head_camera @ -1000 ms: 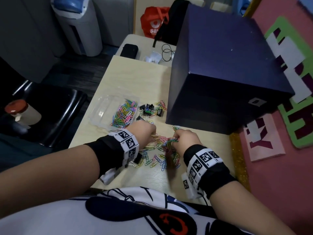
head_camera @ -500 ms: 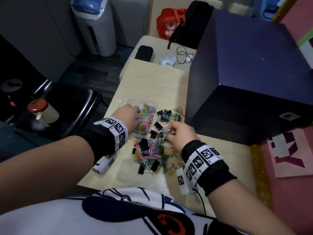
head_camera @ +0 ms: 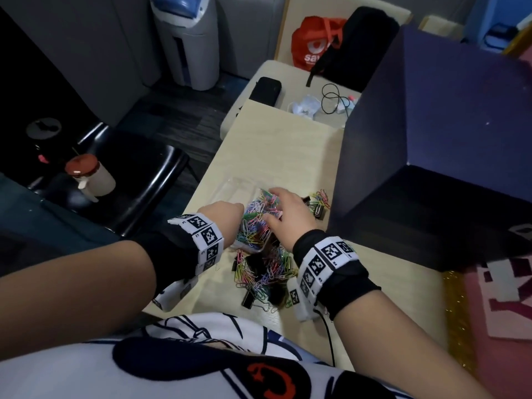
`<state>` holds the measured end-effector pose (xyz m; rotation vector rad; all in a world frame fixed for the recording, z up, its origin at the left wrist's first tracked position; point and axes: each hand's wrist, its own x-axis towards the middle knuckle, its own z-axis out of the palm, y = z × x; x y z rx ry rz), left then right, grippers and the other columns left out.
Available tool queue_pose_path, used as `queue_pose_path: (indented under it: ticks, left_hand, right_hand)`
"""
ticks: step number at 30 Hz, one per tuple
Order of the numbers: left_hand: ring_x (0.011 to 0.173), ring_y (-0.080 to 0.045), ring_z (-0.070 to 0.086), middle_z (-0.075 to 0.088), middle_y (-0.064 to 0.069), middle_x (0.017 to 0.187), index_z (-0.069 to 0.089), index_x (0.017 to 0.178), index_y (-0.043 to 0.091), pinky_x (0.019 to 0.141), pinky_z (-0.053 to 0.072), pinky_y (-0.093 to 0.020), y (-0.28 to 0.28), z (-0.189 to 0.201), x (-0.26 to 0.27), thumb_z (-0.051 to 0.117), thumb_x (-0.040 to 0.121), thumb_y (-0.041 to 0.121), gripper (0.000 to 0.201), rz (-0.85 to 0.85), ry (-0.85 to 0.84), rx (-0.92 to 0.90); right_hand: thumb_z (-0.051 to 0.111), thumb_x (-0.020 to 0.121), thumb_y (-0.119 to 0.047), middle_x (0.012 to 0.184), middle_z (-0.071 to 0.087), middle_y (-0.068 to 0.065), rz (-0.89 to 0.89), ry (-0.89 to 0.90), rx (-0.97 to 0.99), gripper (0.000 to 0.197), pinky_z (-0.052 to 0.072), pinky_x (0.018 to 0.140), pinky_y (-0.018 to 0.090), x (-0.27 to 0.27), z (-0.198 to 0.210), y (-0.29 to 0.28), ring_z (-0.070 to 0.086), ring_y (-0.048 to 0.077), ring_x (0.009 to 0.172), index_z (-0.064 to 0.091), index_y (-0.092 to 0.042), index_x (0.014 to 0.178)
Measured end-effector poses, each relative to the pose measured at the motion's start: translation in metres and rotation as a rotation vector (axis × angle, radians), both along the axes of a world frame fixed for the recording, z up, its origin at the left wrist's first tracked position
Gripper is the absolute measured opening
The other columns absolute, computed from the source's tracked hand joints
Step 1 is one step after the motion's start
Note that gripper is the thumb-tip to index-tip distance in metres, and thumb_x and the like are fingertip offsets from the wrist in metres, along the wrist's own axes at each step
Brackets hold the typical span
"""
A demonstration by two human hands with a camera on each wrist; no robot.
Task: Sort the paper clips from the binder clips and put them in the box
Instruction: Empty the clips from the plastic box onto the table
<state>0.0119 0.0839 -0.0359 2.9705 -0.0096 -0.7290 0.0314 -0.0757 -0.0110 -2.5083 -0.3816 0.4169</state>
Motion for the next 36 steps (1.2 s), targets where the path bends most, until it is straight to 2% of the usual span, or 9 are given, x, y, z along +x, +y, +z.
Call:
queue_pose_path:
  ticks: [5,12,17,20,23,27,30,34,36]
  left_hand:
    - [0.090,-0.028,0.063,0.065,-0.009,0.102,0.050,0.123,0.013,0.069,0.051,-0.036,0.000,0.002,0.004,0.053,0.088,0.005,0.035,0.004,-0.011,-0.007]
    - [0.102,-0.027,0.059,0.059,-0.007,0.115,0.047,0.128,0.018,0.080,0.050,-0.038,-0.013,0.015,0.012,0.052,0.088,0.006,0.042,-0.011,-0.027,0.040]
    - [0.115,-0.028,0.049,0.045,-0.002,0.134,0.043,0.135,0.026,0.095,0.039,-0.045,-0.041,0.021,0.007,0.057,0.086,0.014,0.053,0.016,-0.123,0.024]
    - [0.115,-0.029,0.044,0.043,-0.005,0.132,0.049,0.128,0.022,0.096,0.037,-0.047,-0.065,0.023,-0.002,0.053,0.087,0.016,0.042,-0.081,-0.268,0.005]
    - [0.112,-0.027,0.045,0.048,-0.004,0.119,0.054,0.121,0.022,0.093,0.038,-0.046,-0.089,0.019,-0.019,0.049,0.089,0.020,0.033,-0.254,-0.291,-0.034]
    - [0.116,-0.026,0.045,0.051,-0.003,0.122,0.052,0.124,0.022,0.092,0.039,-0.045,-0.115,0.008,-0.041,0.049,0.091,0.026,0.033,-0.484,-0.139,0.012]
    - [0.116,-0.030,0.045,0.048,-0.008,0.124,0.049,0.128,0.017,0.093,0.045,-0.045,-0.123,-0.001,-0.047,0.058,0.088,0.032,0.043,-0.580,0.007,0.014]
    - [0.115,-0.032,0.045,0.044,-0.012,0.127,0.043,0.130,0.013,0.094,0.047,-0.045,-0.126,-0.009,-0.046,0.062,0.084,0.015,0.049,-0.599,0.067,0.000]
    - [0.115,-0.032,0.045,0.042,-0.013,0.129,0.042,0.131,0.012,0.095,0.046,-0.041,-0.128,-0.009,-0.043,0.059,0.085,0.010,0.049,-0.599,0.061,0.004]
  right_hand:
    - [0.047,0.095,-0.018,0.124,0.051,0.005,-0.127,-0.020,-0.157,0.024,0.045,0.093,0.031,-0.002,-0.010,-0.042,0.057,0.022,0.104,0.058,-0.019,0.117]
    - [0.037,0.094,-0.005,0.159,0.014,0.000,-0.012,0.202,-0.431,0.057,0.018,0.116,0.035,-0.042,-0.043,-0.100,0.016,0.025,0.145,0.029,-0.025,0.147]
    - [0.040,0.090,-0.005,0.133,0.047,0.002,-0.032,0.180,-0.372,0.045,0.032,0.107,0.026,-0.057,-0.042,-0.117,0.041,0.022,0.127,0.057,-0.024,0.127]
    - [0.037,0.094,-0.010,0.126,0.051,0.002,-0.173,0.155,-0.320,0.038,0.039,0.104,0.030,-0.052,-0.036,-0.130,0.048,0.021,0.119,0.061,-0.024,0.120]
    - [0.036,0.093,-0.005,0.139,0.042,0.005,-0.242,0.118,-0.323,0.046,0.032,0.108,0.029,-0.043,-0.030,-0.141,0.040,0.022,0.129,0.049,-0.020,0.134]
    - [0.035,0.090,0.000,0.158,0.019,0.002,-0.106,0.212,-0.358,0.062,0.018,0.117,0.030,-0.044,-0.035,-0.138,0.021,0.023,0.144,0.028,-0.019,0.148]
    - [0.040,0.085,0.002,0.148,0.032,0.002,-0.058,0.205,-0.368,0.056,0.026,0.110,0.029,-0.058,-0.035,-0.131,0.030,0.024,0.135,0.044,-0.020,0.137]
    - [0.053,0.089,-0.019,0.134,0.042,0.003,-0.077,0.182,-0.406,0.042,0.035,0.104,0.034,-0.075,-0.030,-0.128,0.039,0.025,0.124,0.050,-0.020,0.131]
    - [0.061,0.087,-0.038,0.132,0.039,0.005,-0.163,0.185,-0.457,0.050,0.040,0.101,0.037,-0.077,-0.025,-0.131,0.040,0.027,0.123,0.046,-0.020,0.131]
